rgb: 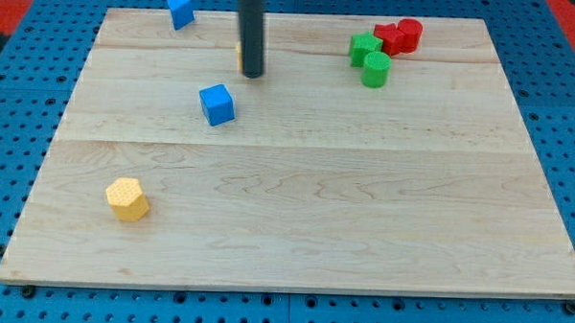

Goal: Move blue cube beside yellow hexagon

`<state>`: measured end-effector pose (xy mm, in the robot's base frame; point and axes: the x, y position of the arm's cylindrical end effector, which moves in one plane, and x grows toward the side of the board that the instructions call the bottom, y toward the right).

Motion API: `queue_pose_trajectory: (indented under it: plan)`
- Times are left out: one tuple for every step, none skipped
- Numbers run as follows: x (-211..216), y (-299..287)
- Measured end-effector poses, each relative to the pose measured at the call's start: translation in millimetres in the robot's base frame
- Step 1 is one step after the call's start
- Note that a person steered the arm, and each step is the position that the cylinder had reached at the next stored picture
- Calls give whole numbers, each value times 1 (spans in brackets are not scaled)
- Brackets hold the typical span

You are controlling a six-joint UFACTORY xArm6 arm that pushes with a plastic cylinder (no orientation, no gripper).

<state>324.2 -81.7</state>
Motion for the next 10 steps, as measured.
queue_pose_trajectory:
  plan:
    - [64, -26]
    - [88, -37]
    - [96, -17]
    - [124, -19]
    - [142, 13]
    - [157, 43]
    - [171, 34]
    - [173, -49]
    - [172, -60]
    - [137, 10]
